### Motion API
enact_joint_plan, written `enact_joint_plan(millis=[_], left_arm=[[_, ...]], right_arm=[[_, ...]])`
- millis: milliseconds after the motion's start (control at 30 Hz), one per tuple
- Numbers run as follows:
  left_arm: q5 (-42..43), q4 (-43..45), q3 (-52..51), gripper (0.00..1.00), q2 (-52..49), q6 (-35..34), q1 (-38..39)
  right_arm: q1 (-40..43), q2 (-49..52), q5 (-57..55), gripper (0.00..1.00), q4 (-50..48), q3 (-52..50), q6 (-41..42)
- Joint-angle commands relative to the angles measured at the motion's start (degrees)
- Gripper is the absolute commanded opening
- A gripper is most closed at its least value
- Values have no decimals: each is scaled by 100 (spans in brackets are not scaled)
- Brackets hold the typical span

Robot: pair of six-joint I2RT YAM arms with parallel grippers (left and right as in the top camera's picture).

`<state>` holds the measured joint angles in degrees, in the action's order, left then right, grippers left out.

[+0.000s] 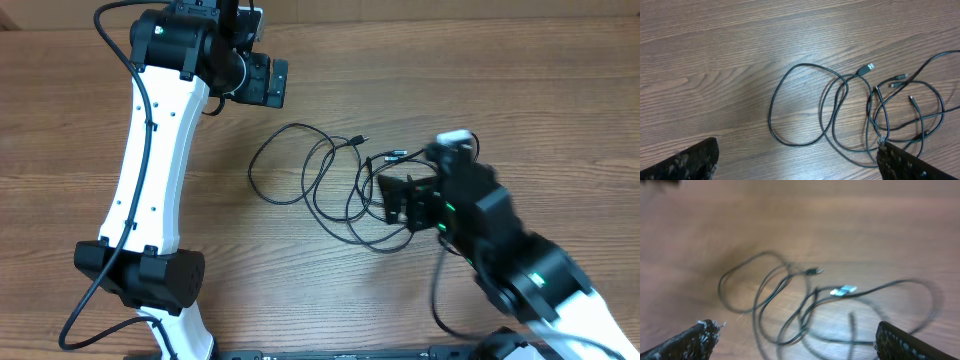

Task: Untangle cables

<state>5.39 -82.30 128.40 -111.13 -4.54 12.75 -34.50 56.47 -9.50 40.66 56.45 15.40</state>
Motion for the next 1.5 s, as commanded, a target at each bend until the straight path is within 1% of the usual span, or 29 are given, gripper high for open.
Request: enact_joint_plan(millis=[0, 67, 133, 200, 300, 400, 433, 533, 600, 733, 800, 867, 967, 1000, 1033, 1167, 1233, 1367, 1467], left_arm=[[59, 7, 76, 100, 140, -81, 2], [59, 7, 76, 100, 140, -81, 2], [59, 9, 76, 100, 140, -81, 2], [59, 9, 76, 100, 140, -81, 2], [59, 9, 76, 100, 140, -79, 2], [59, 7, 76, 100, 140, -79, 2], [59, 9, 76, 100, 140, -79, 2], [59, 9, 76, 100, 140, -81, 2], [57, 7, 76, 100, 140, -79, 2], [59, 7, 76, 100, 140, -81, 2], [59, 7, 76, 100, 140, -81, 2], [59, 7, 76, 100, 140, -79, 2], [59, 9, 76, 100, 140, -79, -9], [57, 9, 76, 100, 140, -79, -7], [59, 9, 76, 100, 140, -79, 2], [59, 9, 76, 100, 140, -79, 0], [59, 9, 76, 100, 140, -81, 0], [59, 7, 76, 100, 140, -81, 2], [59, 9, 76, 100, 140, -81, 2]], right_arm=[[13, 870, 575, 100, -146, 20, 109], [17, 1397, 551, 100, -350, 20, 105], [20, 2159, 293, 100, -890, 20, 28], [33, 2568, 157, 100, -1318, 20, -247], [192, 3333, 186, 100, -2330, 20, -938], [481, 3751, 240, 100, -2752, 20, -1143], [592, 3821, 365, 100, -2815, 20, -1180], [949, 3974, 1414, 100, -3064, 20, -1762], [1141, 4105, 1917, 100, -3296, 20, -2055], [1220, 4360, 2164, 100, -3377, 22, -2369], [1220, 4509, 2205, 100, -3163, 83, -2363], [1220, 4618, 2203, 100, -2616, 358, -2365], [1220, 4686, 2107, 100, -1263, 1408, -2636], [1220, 4686, 2035, 100, -1040, 1639, -2730], [1220, 4686, 1838, 100, -566, 2199, -2955], [1333, 4730, 1510, 100, -20, 2957, -3351], [1443, 4747, 1523, 100, 79, 2955, -3351], [1622, 5023, 1943, 100, 516, 2955, -3383], [1589, 5390, 2013, 100, 516, 2955, -3390]])
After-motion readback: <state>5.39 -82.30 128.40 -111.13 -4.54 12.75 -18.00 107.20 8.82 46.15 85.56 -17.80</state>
